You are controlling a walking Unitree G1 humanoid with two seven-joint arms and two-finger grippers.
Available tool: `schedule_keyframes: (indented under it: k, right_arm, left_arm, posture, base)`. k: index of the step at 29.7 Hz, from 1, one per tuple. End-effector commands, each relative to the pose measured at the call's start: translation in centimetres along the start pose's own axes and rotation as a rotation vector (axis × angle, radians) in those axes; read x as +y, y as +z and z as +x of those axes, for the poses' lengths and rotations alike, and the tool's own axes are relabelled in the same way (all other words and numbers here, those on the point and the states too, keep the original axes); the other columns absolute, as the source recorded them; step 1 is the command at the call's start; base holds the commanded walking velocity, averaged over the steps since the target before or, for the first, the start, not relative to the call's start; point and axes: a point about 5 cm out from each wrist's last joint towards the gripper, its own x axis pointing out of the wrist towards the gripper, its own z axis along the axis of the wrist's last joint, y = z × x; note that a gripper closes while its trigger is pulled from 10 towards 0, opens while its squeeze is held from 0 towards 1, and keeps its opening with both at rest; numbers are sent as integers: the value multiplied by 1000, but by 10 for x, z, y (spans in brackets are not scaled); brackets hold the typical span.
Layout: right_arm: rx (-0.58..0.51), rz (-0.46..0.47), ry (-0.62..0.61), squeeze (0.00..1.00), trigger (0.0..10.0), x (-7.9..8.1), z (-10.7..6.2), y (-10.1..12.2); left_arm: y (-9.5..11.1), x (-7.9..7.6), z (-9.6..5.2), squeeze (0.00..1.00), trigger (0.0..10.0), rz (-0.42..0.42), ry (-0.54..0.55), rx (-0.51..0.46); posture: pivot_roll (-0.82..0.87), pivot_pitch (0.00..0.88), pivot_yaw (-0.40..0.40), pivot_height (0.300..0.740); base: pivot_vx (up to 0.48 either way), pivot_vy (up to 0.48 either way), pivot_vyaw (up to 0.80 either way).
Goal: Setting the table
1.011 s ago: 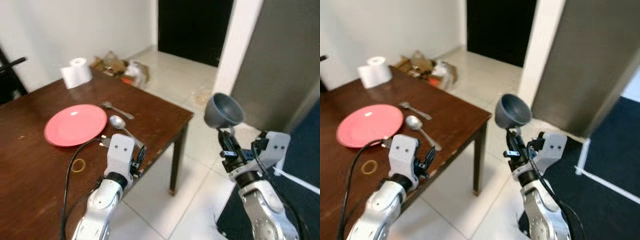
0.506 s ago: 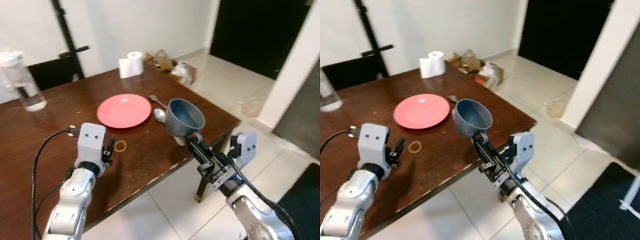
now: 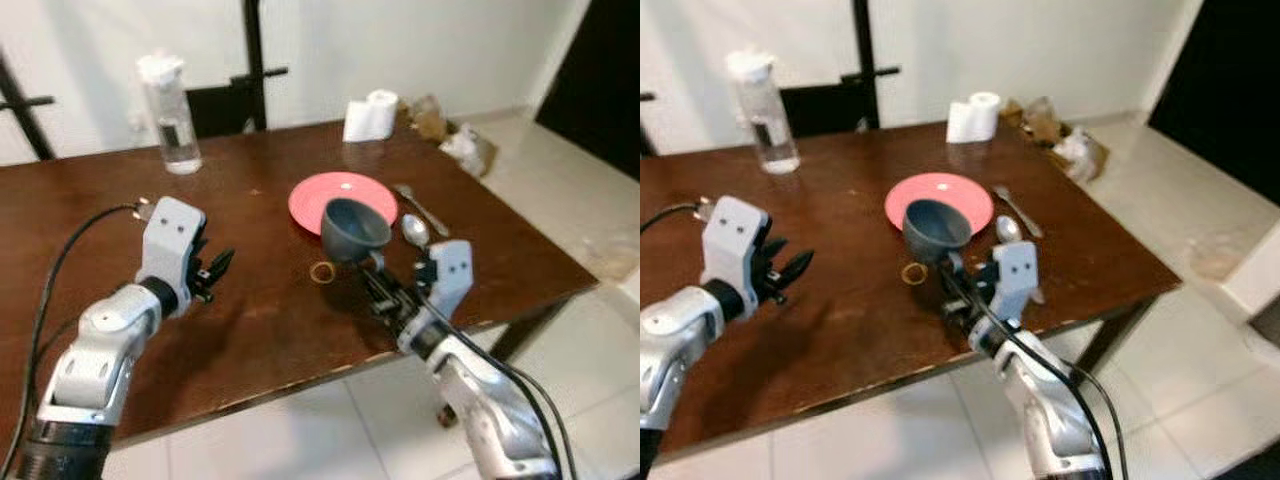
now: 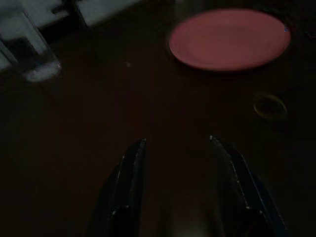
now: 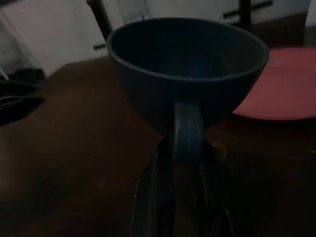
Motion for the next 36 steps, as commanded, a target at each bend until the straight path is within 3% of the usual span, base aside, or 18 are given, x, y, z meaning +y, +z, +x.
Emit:
schedule_keyframes:
  k: [1, 4, 5, 9, 14, 16, 21, 32, 33, 34, 35, 36]
  right_arm:
    - [59, -42, -175, 0, 10000, -30, -11, -12]
    - [73, -60, -220, 0, 10000, -37, -15, -14]
    - [109, -146, -305, 0, 10000, -49, -23, -18]
    - [120, -250, -413, 0, 10000, -64, -34, -18]
    - [-62, -322, -468, 0, 10000, -70, -48, 2]
    - [-71, -362, -451, 0, 10000, -68, -47, 2]
    - [-105, -330, -376, 0, 10000, -60, -33, 4]
    - [-106, -419, -346, 0, 10000, -62, -19, 3]
    - [-107, -419, -346, 361, 10000, -63, -18, 3]
    - [-107, -419, -346, 361, 10000, -63, -18, 3]
    - [-107, -419, -349, 1000, 10000, -65, -16, 4]
    - [-108, -420, -350, 1000, 10000, -65, -16, 4]
  left_arm:
    - [10, -20, 7, 0, 10000, 0, -199, -8]
    - [13, -22, 11, 0, 10000, 3, -234, -12]
    - [20, -26, 18, 0, 10000, 3, -280, -26]
    - [29, -31, 29, 0, 10000, 14, -327, -39]
    - [40, -48, 39, 0, 10000, 2, -428, -59]
    - [42, -53, 41, 0, 10000, 0, -456, -59]
    - [39, -67, 44, 0, 10000, 11, -553, -36]
    - [32, -60, 32, 0, 10000, -10, -528, -14]
    - [31, -60, 30, 0, 10000, -12, -527, -10]
    - [31, -60, 30, 0, 10000, -12, -527, -10]
    - [27, -59, 27, 0, 10000, -15, -520, -1]
    - [26, -59, 26, 0, 10000, -17, -517, 2]
  posture:
    - [141, 180, 92, 740]
    - [141, 180, 92, 740]
    - [141, 208, 117, 740]
    - [137, 224, 134, 740]
    - [130, 270, 179, 740]
    - [133, 277, 183, 740]
    - [145, 307, 188, 740]
    - [172, 322, 159, 740]
    - [172, 323, 154, 740]
    - [172, 323, 154, 740]
    - [173, 321, 147, 740]
    - [173, 321, 147, 740]
  base:
    - [0, 0, 0]
    - [0, 0, 0]
    - [0, 0, 0]
    - [0, 0, 0]
    - [0, 0, 0]
    - [0, 0, 0]
    - [0, 0, 0]
    - [0, 0, 0]
    - [0, 0, 0]
    - [0, 0, 0]
    - [0, 0, 0]
    - [0, 0, 0]
